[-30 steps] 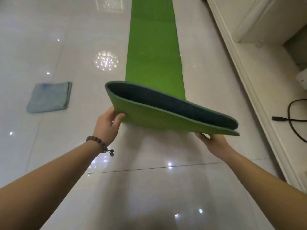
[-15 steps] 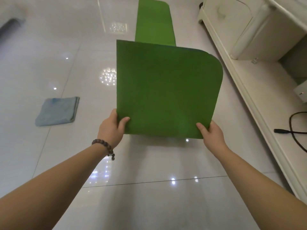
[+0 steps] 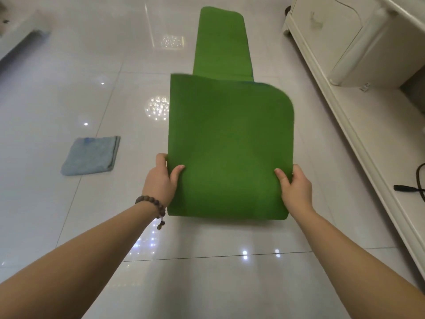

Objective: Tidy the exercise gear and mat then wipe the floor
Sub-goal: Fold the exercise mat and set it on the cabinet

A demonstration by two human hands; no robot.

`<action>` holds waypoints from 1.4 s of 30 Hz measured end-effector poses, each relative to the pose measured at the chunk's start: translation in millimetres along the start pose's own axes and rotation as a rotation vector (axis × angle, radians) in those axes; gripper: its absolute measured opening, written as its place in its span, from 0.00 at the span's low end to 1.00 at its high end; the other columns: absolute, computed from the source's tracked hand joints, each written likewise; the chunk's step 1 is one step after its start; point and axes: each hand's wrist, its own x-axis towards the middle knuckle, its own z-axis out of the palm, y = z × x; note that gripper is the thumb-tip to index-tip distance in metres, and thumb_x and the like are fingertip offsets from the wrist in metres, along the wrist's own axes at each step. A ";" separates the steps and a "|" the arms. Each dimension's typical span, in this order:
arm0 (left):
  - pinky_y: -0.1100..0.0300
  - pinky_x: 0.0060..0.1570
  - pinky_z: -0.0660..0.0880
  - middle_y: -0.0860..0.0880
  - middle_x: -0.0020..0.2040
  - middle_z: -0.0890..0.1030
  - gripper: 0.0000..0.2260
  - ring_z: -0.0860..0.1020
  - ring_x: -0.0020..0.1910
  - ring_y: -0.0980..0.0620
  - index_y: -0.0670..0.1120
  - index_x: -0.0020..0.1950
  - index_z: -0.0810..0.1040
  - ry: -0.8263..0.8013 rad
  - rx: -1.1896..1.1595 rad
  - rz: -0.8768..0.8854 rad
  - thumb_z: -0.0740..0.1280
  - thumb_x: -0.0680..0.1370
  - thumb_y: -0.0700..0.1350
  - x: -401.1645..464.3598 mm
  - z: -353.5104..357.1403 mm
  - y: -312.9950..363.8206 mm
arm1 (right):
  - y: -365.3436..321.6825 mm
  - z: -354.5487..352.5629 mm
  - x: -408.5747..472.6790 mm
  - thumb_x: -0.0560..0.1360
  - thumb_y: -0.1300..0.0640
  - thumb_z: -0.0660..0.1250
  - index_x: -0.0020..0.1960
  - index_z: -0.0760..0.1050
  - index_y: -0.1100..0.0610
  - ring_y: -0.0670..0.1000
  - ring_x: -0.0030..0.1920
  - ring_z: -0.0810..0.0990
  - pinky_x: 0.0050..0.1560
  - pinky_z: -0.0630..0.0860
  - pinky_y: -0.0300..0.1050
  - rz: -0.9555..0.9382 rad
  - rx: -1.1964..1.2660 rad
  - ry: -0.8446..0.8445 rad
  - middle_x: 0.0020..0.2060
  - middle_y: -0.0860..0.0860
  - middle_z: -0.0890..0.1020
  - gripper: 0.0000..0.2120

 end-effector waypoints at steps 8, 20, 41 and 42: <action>0.55 0.75 0.53 0.47 0.79 0.46 0.44 0.53 0.77 0.48 0.47 0.78 0.39 -0.526 0.237 -0.063 0.67 0.76 0.55 -14.2 38.1 -62.0 | 59.0 44.5 1.7 0.72 0.38 0.67 0.73 0.59 0.58 0.59 0.61 0.74 0.59 0.73 0.51 0.273 -0.294 -0.386 0.63 0.57 0.73 0.39; 0.52 0.56 0.74 0.39 0.62 0.68 0.28 0.74 0.49 0.44 0.60 0.77 0.54 -0.332 0.269 -0.219 0.62 0.79 0.56 -20.5 71.1 -61.9 | 74.1 59.3 -11.2 0.71 0.34 0.64 0.77 0.50 0.50 0.58 0.64 0.73 0.63 0.72 0.50 0.357 -0.230 -0.362 0.68 0.54 0.72 0.43; 0.32 0.65 0.59 0.39 0.77 0.57 0.31 0.55 0.76 0.39 0.53 0.77 0.58 -0.484 0.798 0.236 0.42 0.79 0.66 -85.8 87.9 -87.7 | 60.7 124.1 -126.8 0.78 0.33 0.47 0.76 0.57 0.52 0.52 0.77 0.46 0.70 0.51 0.68 -0.713 -0.881 -0.662 0.77 0.50 0.57 0.34; 0.32 0.65 0.60 0.39 0.77 0.57 0.31 0.54 0.76 0.38 0.55 0.77 0.57 -0.496 0.786 0.196 0.42 0.78 0.67 -82.7 89.1 -89.5 | 64.0 122.2 -116.8 0.78 0.31 0.45 0.77 0.53 0.48 0.53 0.77 0.45 0.70 0.49 0.70 -0.724 -0.910 -0.706 0.77 0.48 0.54 0.33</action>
